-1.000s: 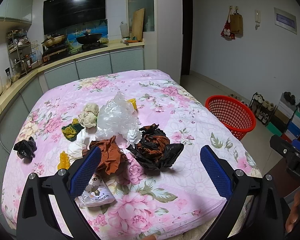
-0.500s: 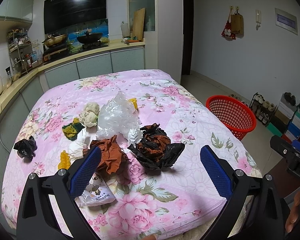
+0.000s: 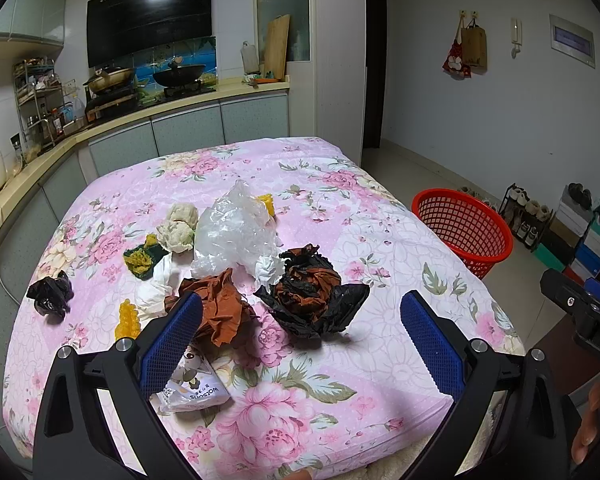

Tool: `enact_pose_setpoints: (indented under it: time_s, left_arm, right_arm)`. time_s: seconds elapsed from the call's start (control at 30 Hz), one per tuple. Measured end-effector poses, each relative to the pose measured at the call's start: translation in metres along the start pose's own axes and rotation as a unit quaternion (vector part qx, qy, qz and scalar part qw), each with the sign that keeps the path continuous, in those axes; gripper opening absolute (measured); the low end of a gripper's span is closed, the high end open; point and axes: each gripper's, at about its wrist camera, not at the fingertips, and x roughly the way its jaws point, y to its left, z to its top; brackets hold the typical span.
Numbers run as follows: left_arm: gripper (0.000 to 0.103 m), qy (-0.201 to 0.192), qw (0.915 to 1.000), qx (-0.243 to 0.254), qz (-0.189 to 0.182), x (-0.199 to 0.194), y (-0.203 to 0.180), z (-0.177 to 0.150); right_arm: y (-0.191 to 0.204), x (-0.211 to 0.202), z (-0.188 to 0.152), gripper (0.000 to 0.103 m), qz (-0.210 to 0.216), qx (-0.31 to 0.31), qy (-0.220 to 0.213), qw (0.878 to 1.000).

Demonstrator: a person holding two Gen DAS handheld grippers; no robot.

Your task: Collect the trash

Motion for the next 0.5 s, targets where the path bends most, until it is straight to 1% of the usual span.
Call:
enact_pose_setpoints:
  time_s: [0.5]
  left_arm:
    - [0.096, 0.004, 1.0000, -0.002, 0.006, 0.0046, 0.0048, -0.0061]
  right_arm:
    - [-0.0005, 0.0080, -0.0065, 0.096, 0.003, -0.001, 0.010, 1.000]
